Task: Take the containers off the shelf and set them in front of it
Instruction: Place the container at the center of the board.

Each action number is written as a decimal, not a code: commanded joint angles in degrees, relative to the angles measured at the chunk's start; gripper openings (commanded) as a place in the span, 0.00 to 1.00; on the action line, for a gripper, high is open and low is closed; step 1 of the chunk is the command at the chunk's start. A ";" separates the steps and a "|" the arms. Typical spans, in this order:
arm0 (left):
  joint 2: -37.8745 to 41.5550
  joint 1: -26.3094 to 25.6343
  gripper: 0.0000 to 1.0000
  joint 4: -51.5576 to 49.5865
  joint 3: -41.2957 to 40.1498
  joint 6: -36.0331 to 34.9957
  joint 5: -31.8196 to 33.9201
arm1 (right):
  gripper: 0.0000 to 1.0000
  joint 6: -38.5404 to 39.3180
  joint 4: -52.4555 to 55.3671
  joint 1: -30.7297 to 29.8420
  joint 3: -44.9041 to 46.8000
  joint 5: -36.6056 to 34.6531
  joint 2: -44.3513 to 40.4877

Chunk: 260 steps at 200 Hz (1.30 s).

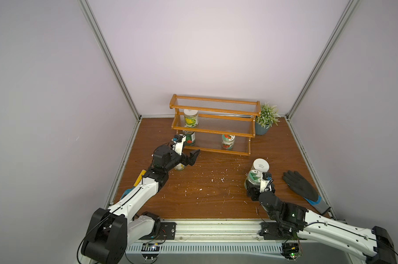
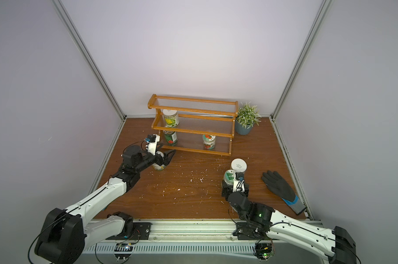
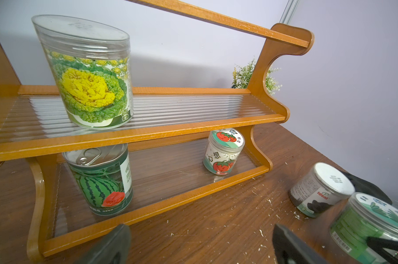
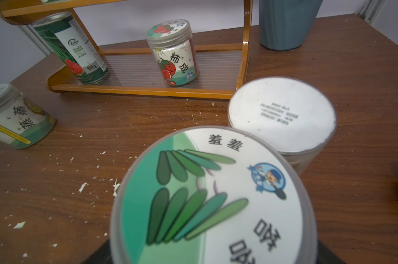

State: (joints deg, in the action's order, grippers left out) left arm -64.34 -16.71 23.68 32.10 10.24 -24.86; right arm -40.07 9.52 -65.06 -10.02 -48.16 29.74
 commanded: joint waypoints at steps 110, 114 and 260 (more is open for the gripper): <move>0.62 0.19 1.00 0.02 0.42 -1.19 -1.59 | 0.42 -24.12 4.91 -4.68 0.22 -13.84 11.63; 0.64 0.19 1.00 0.00 0.42 -1.19 -1.59 | 0.43 -24.27 4.86 -4.73 0.14 -14.02 12.19; 1.23 0.18 1.00 0.15 0.38 -1.35 -1.33 | 0.99 -28.93 6.47 -4.69 -3.44 -15.25 26.18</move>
State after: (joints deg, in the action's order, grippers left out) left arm -64.25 -16.73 23.70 32.10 9.54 -25.47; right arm -68.16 14.09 -69.67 -12.08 -62.76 55.51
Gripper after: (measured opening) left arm 0.999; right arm 0.978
